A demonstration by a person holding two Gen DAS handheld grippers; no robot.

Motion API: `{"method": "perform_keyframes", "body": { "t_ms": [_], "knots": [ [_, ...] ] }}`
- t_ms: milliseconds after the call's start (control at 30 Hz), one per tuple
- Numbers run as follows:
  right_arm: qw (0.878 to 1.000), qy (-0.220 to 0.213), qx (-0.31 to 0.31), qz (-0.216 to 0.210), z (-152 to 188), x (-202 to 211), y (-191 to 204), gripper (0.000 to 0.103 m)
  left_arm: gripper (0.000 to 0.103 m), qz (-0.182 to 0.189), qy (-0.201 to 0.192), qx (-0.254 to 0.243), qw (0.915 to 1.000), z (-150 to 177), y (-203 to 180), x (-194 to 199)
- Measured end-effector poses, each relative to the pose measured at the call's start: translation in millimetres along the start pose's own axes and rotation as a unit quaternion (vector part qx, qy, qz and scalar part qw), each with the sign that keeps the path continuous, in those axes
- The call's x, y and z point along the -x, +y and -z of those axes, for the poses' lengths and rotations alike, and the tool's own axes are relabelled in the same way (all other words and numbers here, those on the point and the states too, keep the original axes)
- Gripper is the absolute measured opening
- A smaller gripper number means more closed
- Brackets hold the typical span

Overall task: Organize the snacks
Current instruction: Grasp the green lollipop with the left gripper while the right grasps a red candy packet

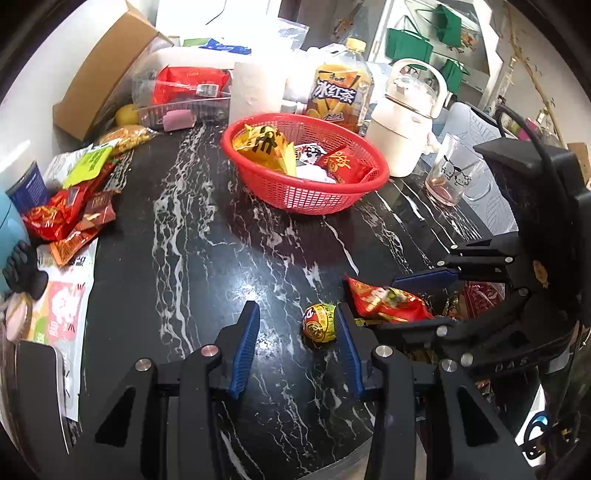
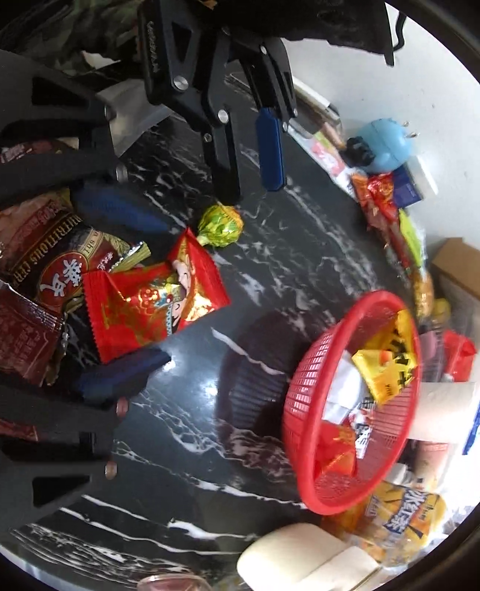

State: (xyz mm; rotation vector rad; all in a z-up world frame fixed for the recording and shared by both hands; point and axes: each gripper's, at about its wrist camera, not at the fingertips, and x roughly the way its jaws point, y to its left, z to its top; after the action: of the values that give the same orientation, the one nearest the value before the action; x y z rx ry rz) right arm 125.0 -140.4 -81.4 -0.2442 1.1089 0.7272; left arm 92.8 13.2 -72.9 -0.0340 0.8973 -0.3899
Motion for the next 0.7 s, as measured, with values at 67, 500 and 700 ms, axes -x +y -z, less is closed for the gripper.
{"method": "perform_keyframes", "body": {
  "t_ms": [67,500,700],
  "knots": [
    [1.000,-0.006,-0.004,-0.016,2.3,0.9,-1.6,0.039,0.041,0.002,0.001,-0.004,1.0000,-0.6,-1.8,-1.3],
    [0.997,-0.073,-0.039,0.005,14.8,27.6,-12.6,0.025,0.041,0.037,0.033,-0.015,0.9987,0.2,-13.7,-18.5],
    [0.995,-0.079,-0.064,0.006,19.9,31.5,-22.3,0.025,0.041,0.021,0.053,-0.028,0.9980,1.1,-18.5,-31.5]
  ]
}}
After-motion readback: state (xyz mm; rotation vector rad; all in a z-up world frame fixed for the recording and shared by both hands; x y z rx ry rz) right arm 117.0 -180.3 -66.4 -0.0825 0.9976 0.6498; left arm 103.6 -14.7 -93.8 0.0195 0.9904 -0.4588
